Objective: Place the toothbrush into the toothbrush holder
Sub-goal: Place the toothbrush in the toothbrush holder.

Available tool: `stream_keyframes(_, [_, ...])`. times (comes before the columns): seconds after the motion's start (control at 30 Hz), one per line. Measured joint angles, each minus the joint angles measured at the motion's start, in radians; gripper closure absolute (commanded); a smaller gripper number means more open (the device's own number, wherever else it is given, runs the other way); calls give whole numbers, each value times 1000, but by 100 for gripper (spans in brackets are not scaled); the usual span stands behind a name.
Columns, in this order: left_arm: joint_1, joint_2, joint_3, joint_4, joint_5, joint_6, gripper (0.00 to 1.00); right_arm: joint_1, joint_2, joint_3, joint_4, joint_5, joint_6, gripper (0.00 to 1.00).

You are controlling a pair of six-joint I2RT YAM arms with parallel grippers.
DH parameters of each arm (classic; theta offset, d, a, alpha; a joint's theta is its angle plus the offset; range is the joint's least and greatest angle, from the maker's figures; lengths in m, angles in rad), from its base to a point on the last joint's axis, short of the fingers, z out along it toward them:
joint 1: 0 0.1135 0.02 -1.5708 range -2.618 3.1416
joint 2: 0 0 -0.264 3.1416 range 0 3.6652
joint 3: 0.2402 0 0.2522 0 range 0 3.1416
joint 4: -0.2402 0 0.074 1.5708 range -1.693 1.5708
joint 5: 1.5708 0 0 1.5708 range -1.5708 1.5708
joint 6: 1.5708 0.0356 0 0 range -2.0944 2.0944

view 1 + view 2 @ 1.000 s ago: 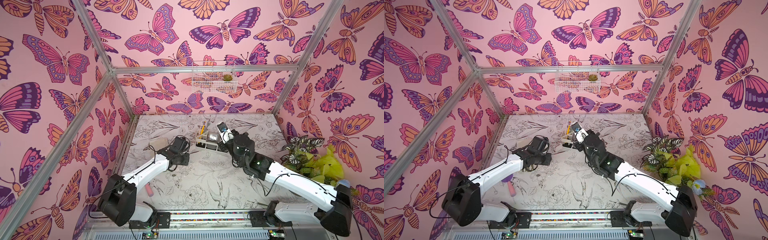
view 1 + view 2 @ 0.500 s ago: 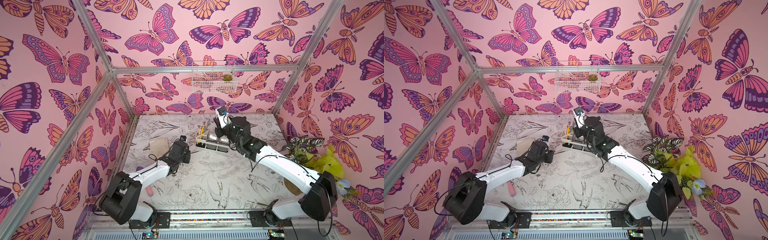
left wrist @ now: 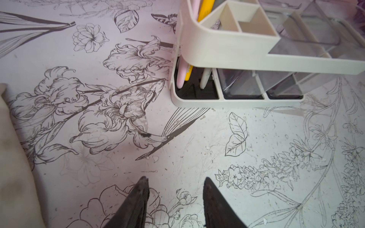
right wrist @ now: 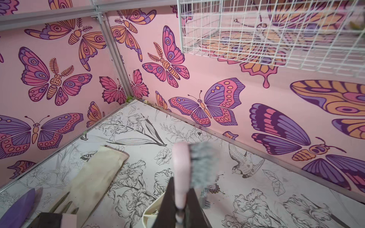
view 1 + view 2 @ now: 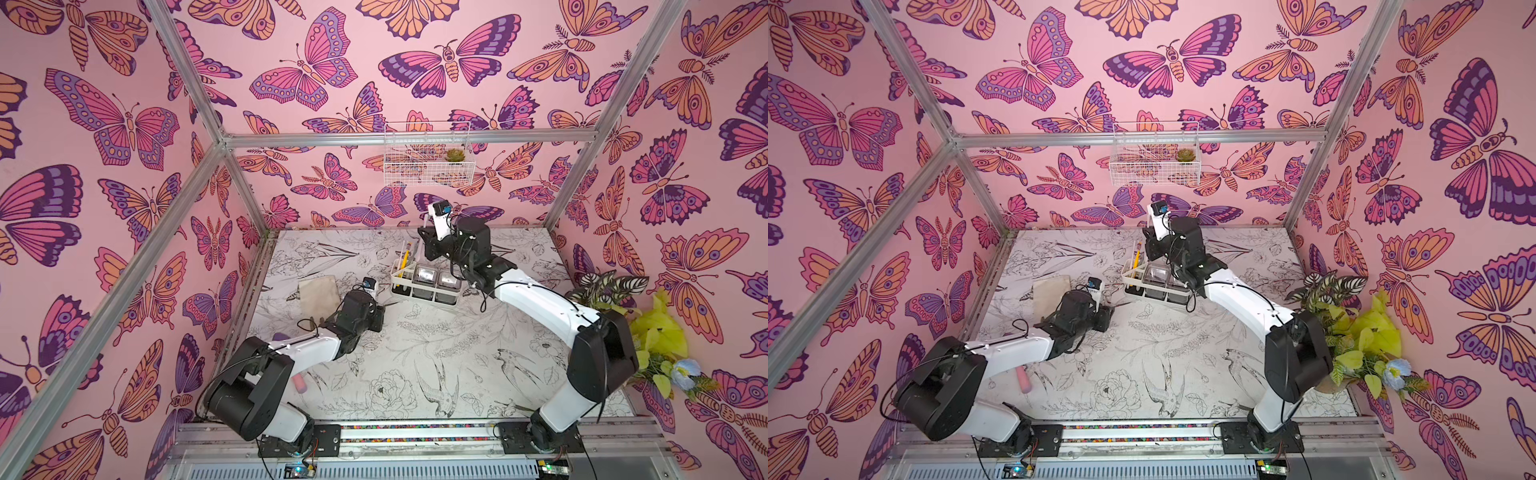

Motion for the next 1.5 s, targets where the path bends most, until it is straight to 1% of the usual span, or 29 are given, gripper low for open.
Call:
stream_keyframes(0.23, [0,-1,0,4,-18,10,52,0,97,29,27,-24,13,100])
stream_keyframes(0.9, [0,18,13,-28,-40,13,52,0,163,27,96,-67,53,100])
stream_keyframes(1.23, [0,18,19,-41,-40,13,52,0,163,-85,121,-72,53,100])
stream_keyframes(1.5, [0,24,21,-43,-40,13,52,4,163,-106,122,-68,39,100])
